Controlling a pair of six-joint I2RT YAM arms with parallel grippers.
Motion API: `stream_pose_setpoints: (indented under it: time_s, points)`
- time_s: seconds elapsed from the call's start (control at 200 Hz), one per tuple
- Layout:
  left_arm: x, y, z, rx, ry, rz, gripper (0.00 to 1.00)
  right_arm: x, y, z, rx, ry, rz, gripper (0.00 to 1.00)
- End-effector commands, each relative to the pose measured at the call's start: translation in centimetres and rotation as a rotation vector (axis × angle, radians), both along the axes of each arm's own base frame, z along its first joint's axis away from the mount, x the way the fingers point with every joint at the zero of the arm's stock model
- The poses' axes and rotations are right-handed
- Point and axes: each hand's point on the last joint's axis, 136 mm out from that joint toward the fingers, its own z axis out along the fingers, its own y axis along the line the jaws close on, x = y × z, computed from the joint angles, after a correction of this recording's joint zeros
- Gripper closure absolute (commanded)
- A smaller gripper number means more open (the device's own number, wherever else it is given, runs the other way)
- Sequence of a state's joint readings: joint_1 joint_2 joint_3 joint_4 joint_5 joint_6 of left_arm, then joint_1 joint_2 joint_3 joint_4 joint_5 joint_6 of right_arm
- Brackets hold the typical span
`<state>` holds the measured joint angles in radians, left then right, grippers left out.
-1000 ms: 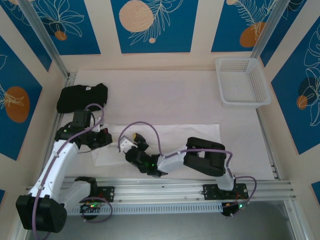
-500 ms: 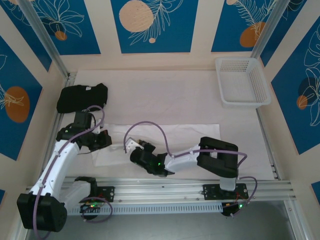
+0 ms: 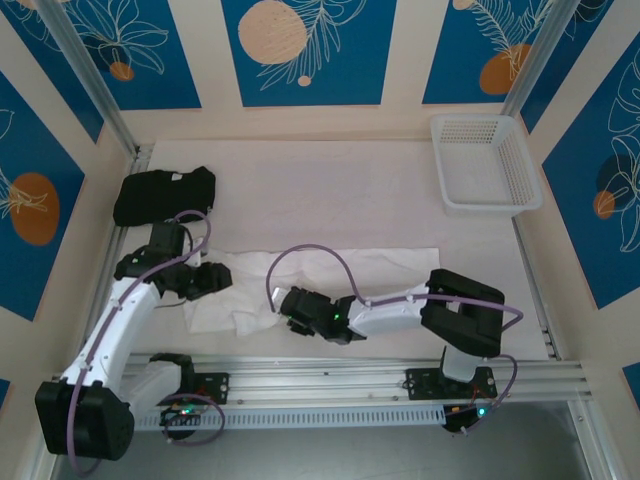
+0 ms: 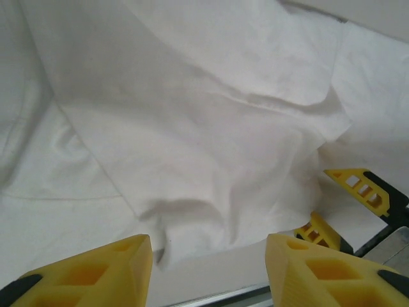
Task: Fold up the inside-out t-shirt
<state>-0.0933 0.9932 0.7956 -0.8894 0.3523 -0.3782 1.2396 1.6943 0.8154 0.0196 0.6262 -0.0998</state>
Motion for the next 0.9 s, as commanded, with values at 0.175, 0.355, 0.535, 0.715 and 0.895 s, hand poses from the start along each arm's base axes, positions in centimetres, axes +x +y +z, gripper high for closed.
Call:
stream_pose_setpoints:
  time_s: [0.175, 0.355, 0.535, 0.715, 0.895]
  points:
    - [3.2, -1.0, -0.9, -0.14, -0.111, 0.133, 0.48, -2.6, -0.6, 4.5, 0.222, 0.244, 0.014, 0.53]
    - [6.4, 0.8, -2.6, -0.034, -0.16, 0.192, 0.45, 0.8, 0.9, 6.7, 0.468, 0.388, -0.152, 0.61]
    - [8.6, 2.2, -5.6, 0.063, -0.128, 0.23, 0.44, 4.1, 0.6, 5.3, 0.515, 0.509, -0.353, 0.57]
    - [7.5, 3.5, -6.5, 0.142, -0.107, 0.251, 0.44, 3.8, 1.7, 4.1, 0.51, 0.59, -0.385, 0.56]
    - [5.2, 5.1, -5.5, 0.22, -0.137, 0.267, 0.44, 2.0, 3.4, 4.3, 0.465, 0.523, -0.285, 0.56]
